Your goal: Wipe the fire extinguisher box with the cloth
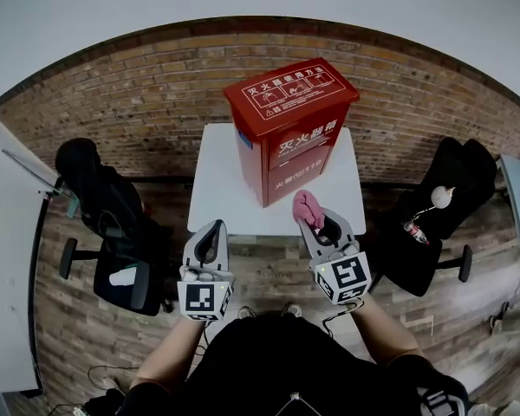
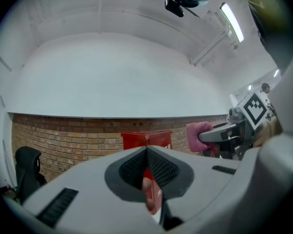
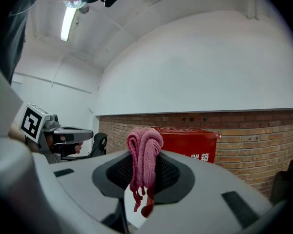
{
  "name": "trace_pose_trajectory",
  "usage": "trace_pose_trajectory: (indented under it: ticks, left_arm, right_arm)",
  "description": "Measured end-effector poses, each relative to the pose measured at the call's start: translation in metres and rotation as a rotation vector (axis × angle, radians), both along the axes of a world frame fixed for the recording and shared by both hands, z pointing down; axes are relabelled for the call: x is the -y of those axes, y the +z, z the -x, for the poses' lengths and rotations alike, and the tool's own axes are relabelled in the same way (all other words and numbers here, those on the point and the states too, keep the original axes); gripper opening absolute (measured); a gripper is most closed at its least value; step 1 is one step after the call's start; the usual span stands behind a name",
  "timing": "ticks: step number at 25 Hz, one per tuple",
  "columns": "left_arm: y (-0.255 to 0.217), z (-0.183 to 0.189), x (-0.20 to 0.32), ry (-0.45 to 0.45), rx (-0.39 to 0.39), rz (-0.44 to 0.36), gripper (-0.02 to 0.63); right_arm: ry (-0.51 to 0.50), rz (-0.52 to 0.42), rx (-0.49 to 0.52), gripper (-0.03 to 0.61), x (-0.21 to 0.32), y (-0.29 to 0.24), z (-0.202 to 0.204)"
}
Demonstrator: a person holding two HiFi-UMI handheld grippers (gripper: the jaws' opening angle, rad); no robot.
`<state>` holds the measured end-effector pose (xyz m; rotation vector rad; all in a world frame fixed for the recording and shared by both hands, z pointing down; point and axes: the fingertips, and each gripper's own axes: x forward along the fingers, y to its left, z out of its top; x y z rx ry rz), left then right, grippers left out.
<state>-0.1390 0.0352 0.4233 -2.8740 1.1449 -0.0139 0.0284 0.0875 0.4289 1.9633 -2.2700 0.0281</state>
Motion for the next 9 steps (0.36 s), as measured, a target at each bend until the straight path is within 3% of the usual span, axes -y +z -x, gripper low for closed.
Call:
trace_pose_trajectory:
  ticks: [9]
  left_arm:
    - [0.006,-0.01,-0.003,0.015,-0.013,0.018,0.029]
  right_arm:
    - [-0.019,0.007,-0.024,0.106,-0.005,0.005,0.002]
